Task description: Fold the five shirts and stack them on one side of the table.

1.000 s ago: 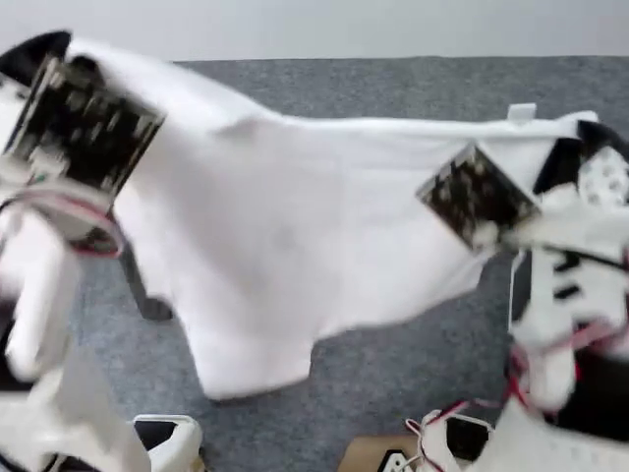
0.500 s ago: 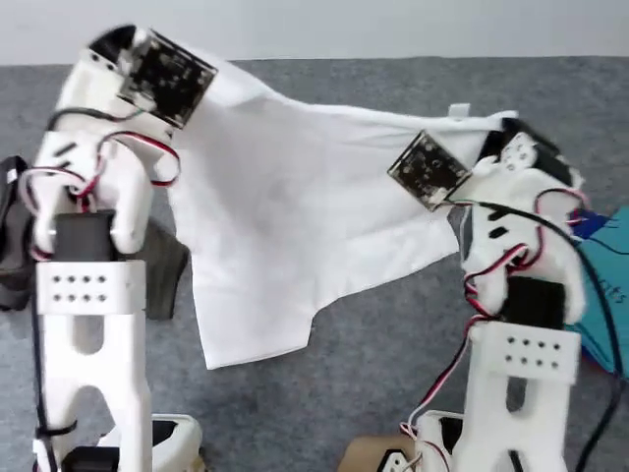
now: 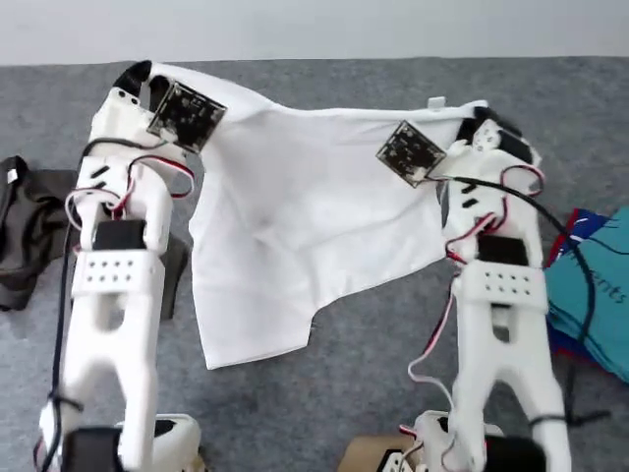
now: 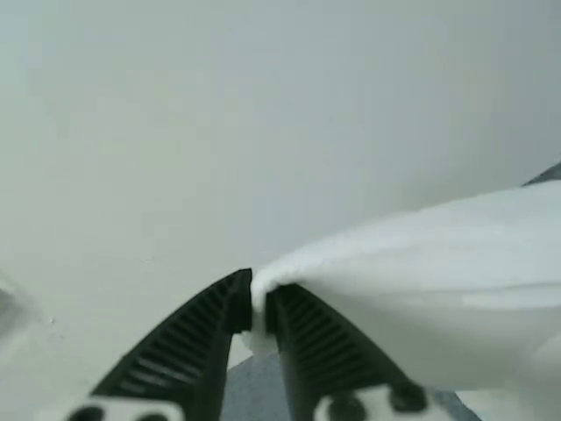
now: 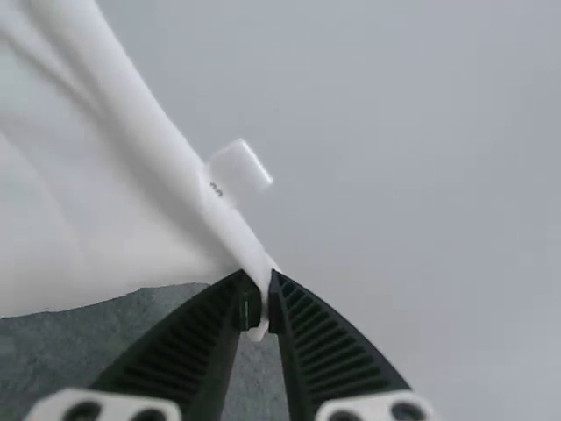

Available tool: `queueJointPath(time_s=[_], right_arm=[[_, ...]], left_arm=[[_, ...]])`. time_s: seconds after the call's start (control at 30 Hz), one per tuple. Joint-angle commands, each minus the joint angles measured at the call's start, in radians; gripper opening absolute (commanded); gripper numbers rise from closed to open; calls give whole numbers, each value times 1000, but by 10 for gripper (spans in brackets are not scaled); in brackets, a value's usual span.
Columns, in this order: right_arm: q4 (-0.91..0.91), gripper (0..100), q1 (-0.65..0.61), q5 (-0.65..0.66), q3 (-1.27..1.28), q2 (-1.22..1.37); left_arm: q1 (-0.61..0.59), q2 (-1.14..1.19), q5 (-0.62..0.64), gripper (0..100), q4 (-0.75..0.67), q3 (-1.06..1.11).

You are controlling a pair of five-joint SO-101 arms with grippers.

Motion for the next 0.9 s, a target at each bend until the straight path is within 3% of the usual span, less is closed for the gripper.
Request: queueJointPath(time_s=[0.0, 0.87], right_arm=[[-65, 11, -8, 9, -143, 82], [-74, 11, -12, 66, -850, 720]], left_arm=[[-43, 110, -9, 3, -41, -134], [-51, 591, -9, 3, -38, -679]])
